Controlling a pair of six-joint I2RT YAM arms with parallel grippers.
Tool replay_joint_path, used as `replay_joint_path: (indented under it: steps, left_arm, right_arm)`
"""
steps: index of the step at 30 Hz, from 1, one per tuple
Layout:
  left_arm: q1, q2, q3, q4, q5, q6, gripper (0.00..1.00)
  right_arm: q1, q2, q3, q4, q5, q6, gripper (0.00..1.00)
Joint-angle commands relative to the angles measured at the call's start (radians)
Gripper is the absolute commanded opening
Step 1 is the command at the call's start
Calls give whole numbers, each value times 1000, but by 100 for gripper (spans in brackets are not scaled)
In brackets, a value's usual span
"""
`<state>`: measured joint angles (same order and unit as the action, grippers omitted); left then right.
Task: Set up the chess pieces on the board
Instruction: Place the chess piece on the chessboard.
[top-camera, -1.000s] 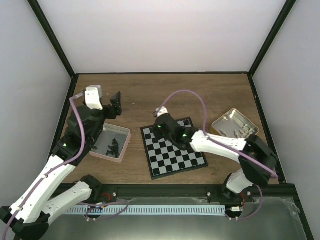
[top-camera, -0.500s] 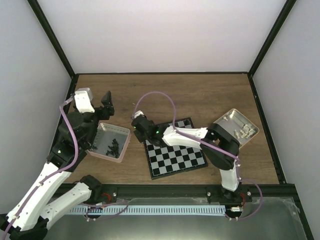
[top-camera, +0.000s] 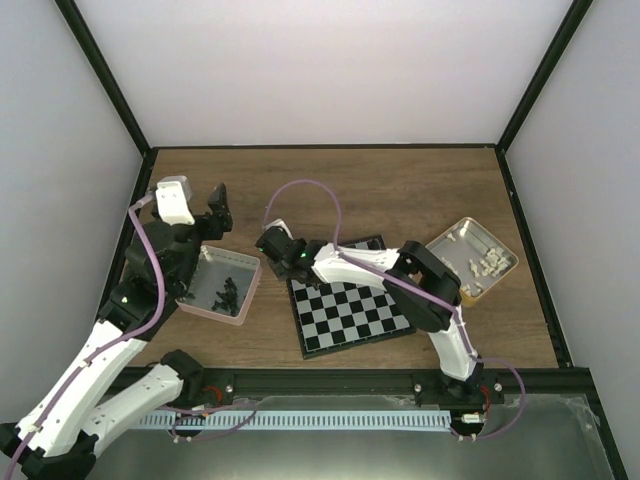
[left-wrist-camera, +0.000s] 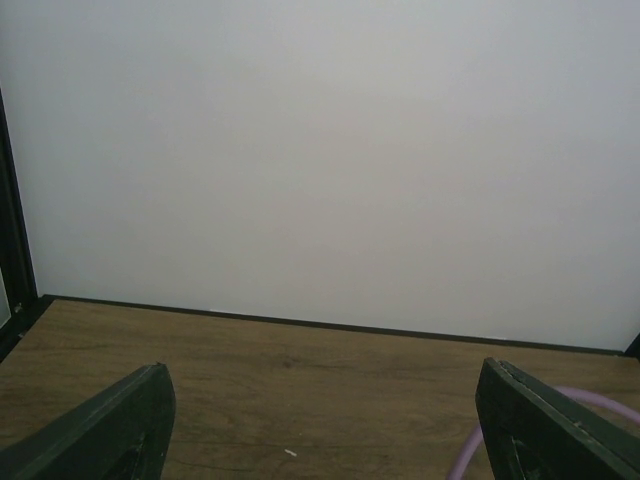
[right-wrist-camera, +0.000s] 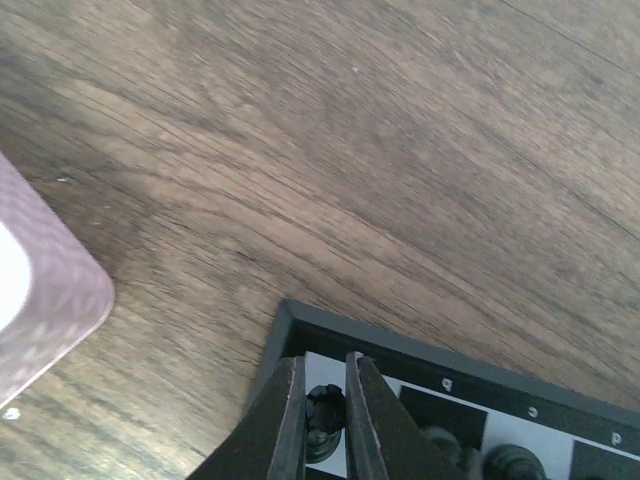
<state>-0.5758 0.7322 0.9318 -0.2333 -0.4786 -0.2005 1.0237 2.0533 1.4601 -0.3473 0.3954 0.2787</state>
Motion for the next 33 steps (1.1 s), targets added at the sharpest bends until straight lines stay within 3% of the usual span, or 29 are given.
replay_joint_path:
  steps: [1,19,33]
  left_arm:
    - [2,4,-13,14,-16,18,84]
    - [2,25,-14,16,-12,20,86]
    - [2,33,-15,14,-17,24,86]
  right_arm:
    - [-19,18,44,-60,46,51,1]
    - [-31,39,50,-53,-3,33,3]
    - [-33,-7,4,-24,7,43,19]
